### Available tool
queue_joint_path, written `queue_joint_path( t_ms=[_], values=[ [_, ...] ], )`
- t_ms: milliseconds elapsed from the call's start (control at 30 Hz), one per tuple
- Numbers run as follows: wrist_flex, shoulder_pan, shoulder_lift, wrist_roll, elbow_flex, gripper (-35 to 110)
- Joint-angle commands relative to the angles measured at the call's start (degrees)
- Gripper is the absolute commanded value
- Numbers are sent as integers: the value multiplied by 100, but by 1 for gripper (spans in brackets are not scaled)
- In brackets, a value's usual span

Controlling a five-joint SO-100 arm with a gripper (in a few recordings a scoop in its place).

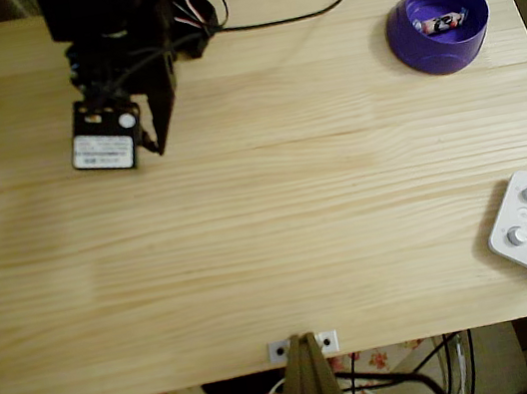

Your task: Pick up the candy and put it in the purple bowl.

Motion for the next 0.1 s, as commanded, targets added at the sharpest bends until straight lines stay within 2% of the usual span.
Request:
queue_joint_path(
  t_ms=[0, 67],
  values=[
    [0, 62, 79, -9, -79, -1],
    [0, 62, 79, -9, -79, -1]
  ],
)
